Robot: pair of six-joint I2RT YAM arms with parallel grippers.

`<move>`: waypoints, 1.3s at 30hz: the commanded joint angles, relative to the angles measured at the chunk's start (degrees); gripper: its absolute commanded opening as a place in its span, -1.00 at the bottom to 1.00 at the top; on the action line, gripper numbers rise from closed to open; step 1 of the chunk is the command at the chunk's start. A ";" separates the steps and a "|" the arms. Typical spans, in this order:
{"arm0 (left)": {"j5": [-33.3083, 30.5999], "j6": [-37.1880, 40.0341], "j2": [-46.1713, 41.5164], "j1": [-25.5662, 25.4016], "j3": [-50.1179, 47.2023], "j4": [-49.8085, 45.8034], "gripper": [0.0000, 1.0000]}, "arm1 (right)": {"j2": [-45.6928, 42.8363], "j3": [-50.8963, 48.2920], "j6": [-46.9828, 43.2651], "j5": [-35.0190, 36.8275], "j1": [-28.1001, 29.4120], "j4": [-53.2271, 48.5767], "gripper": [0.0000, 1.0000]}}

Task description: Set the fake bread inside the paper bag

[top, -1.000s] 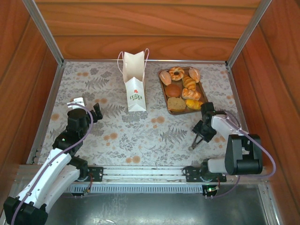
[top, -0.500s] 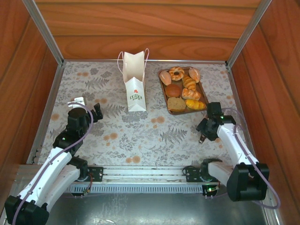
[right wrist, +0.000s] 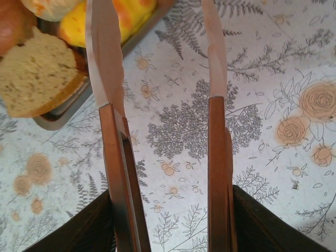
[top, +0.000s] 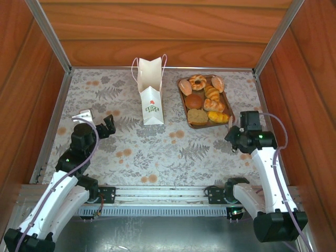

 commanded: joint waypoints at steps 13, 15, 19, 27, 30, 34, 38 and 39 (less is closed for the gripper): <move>9.08 -13.88 1.46 0.57 9.26 -2.71 1.00 | 6.13 14.87 -21.26 -4.24 0.23 -1.86 0.08; 9.96 -15.44 2.96 0.53 9.81 -2.44 1.00 | 7.25 15.84 -23.98 -4.16 0.25 -1.83 0.08; 11.58 -18.40 5.96 0.54 10.48 -1.49 1.00 | 10.37 17.35 -28.15 -3.66 0.30 -1.48 0.09; 15.83 -20.12 12.36 0.52 14.72 1.00 0.99 | 17.63 19.06 -32.49 -4.40 0.29 2.37 0.11; 18.60 -18.87 16.60 0.46 19.07 1.14 0.98 | 20.96 20.66 -33.35 -3.92 0.30 3.73 0.11; 20.19 -17.96 23.47 0.33 25.12 0.01 0.97 | 24.83 22.78 -34.15 -3.82 0.28 4.77 0.11; 20.25 -17.22 30.31 0.17 30.59 -0.73 0.97 | 28.60 24.74 -34.78 -3.28 0.30 5.53 0.12; 19.99 -16.88 31.83 0.09 31.77 -0.84 0.97 | 29.58 25.33 -35.00 -2.92 0.29 5.74 0.13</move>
